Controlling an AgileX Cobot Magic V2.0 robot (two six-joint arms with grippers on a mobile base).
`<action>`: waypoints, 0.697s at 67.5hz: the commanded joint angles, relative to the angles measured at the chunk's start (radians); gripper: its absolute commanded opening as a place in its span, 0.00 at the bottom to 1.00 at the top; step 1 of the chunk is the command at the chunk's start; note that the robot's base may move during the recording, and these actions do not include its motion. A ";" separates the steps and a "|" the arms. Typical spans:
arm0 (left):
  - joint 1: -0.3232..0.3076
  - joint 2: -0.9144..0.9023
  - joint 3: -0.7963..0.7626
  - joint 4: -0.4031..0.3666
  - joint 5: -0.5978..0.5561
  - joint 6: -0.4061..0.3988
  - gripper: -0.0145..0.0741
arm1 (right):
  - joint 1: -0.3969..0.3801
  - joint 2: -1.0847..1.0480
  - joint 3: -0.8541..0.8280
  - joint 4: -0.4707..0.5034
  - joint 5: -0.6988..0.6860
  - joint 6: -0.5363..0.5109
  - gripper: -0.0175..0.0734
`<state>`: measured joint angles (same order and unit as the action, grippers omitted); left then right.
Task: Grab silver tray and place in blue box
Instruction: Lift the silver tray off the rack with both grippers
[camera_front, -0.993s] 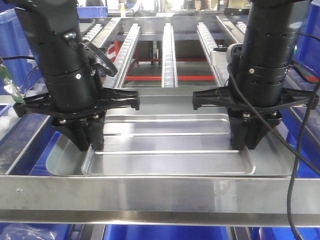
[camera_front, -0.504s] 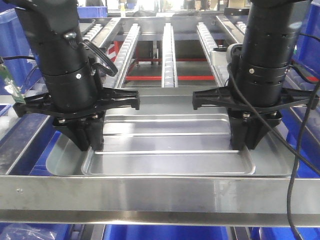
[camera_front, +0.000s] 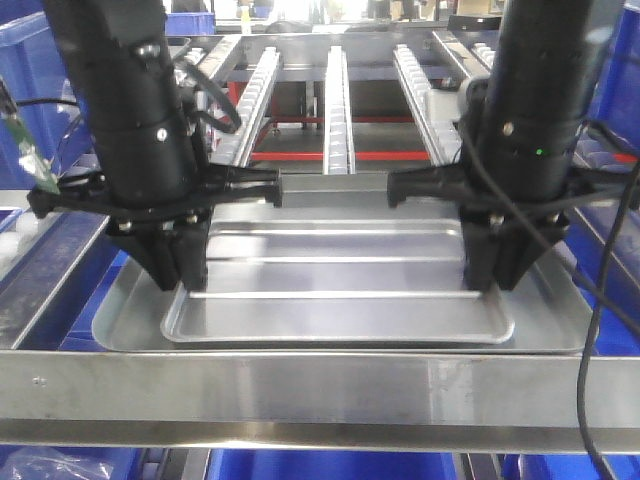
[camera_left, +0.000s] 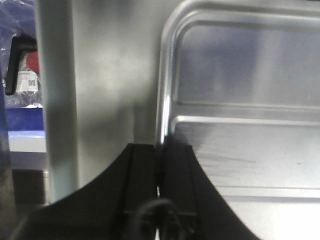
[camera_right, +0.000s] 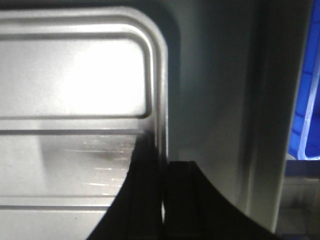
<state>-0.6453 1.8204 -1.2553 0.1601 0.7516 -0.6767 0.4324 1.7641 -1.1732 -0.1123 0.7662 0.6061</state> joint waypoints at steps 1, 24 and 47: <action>-0.001 -0.087 -0.032 0.005 0.005 -0.007 0.05 | -0.003 -0.077 -0.027 -0.014 0.005 0.010 0.25; -0.033 -0.190 -0.030 -0.034 0.071 -0.009 0.05 | 0.019 -0.189 -0.025 0.002 0.105 0.098 0.25; -0.150 -0.316 0.121 0.043 0.097 -0.185 0.05 | 0.203 -0.292 0.086 0.002 0.101 0.211 0.25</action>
<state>-0.7571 1.5936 -1.1398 0.2110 0.8937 -0.8014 0.5942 1.5555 -1.0937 -0.1295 0.9225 0.7775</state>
